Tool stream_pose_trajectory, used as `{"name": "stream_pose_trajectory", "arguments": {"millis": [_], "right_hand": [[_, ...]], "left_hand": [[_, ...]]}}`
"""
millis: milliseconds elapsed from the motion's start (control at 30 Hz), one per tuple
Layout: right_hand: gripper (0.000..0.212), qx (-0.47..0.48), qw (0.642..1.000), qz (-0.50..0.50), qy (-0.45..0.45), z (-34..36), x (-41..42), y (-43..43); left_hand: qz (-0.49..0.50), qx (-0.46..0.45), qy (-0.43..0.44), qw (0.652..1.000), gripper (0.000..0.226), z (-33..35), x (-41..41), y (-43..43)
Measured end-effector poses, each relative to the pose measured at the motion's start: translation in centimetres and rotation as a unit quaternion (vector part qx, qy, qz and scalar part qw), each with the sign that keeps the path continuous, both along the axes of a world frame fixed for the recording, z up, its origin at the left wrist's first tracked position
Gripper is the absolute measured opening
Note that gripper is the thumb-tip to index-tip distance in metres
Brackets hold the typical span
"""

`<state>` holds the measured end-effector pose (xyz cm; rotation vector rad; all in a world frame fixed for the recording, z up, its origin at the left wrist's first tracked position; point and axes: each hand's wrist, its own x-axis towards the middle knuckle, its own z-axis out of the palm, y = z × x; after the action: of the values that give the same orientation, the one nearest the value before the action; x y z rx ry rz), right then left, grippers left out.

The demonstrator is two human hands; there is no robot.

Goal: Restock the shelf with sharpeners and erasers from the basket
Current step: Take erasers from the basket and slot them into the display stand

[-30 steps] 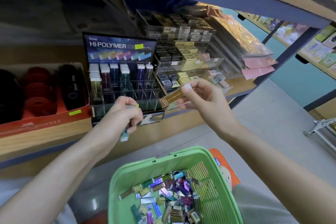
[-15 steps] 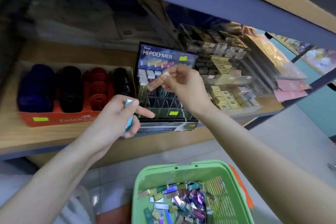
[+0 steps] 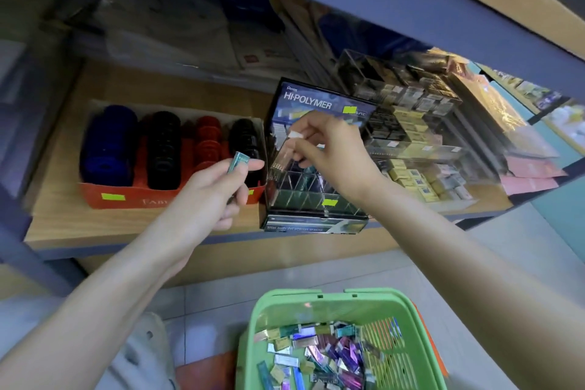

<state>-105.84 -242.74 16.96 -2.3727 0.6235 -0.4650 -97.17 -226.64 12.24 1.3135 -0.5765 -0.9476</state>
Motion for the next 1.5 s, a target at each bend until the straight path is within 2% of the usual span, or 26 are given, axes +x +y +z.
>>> {"name": "stream_pose_trajectory", "arguments": {"millis": [100,200,333,433,633,767,933,1000,1100,1233,1333,1433,1500], "right_hand": [[0.009,-0.059,0.998,-0.001,0.012,0.0,0.1,-0.2],[0.01,-0.067,0.998,-0.002,0.019,0.1,0.1,-0.6],[0.009,-0.055,0.998,0.025,0.028,0.3,0.2,-0.5],[0.009,-0.054,0.998,0.029,0.031,0.3,0.4,-0.6],[0.011,-0.146,0.985,0.036,0.083,-1.2,0.8,-1.2],[0.015,-0.196,0.977,0.049,0.072,-2.1,0.9,-1.2],[0.014,-0.234,0.969,0.043,0.071,-2.5,0.7,-0.9],[0.009,-0.215,0.976,0.028,0.034,-2.3,0.1,-0.3],[0.012,-0.099,0.995,0.02,-0.02,-1.5,-1.4,2.2],[0.023,-0.021,0.997,0.08,0.008,-1.5,-4.0,4.9],[0.029,-0.041,0.999,0.033,-0.004,-1.8,-5.1,4.8],[0.026,-0.118,0.993,0.016,0.027,-1.9,-5.8,4.5],[0.021,-0.11,0.993,0.021,0.044,-1.6,-6.2,3.8]], "left_hand": [[-0.001,0.0,0.055,0.998,0.029,-0.7,1.0,-0.5],[0.008,0.016,0.095,0.995,0.03,-0.9,2.0,-0.9],[0.05,0.036,-0.005,0.998,0.015,-0.5,1.0,-0.1],[0.087,0.033,-0.016,0.996,0.006,-0.1,0.8,-0.1],[0.067,0.023,-0.052,0.996,0.009,0.0,1.1,0.3],[0.065,0.021,-0.077,0.995,0.016,-0.2,1.2,0.4],[0.079,0.033,-0.15,0.985,0.021,0.0,1.1,0.4],[0.095,0.045,-0.194,0.975,0.023,0.1,1.0,0.2],[0.111,0.045,-0.24,0.963,0.03,-0.2,0.8,-0.2],[0.068,-0.011,-0.26,0.963,0.025,0.1,-0.2,-0.7],[0.054,-0.05,-0.295,0.953,0.028,0.6,-1.6,-1.1],[0.063,-0.068,-0.342,0.935,0.045,0.7,-2.9,-2.0],[0.065,-0.069,-0.384,0.918,0.044,0.5,-3.5,-2.7]]}}
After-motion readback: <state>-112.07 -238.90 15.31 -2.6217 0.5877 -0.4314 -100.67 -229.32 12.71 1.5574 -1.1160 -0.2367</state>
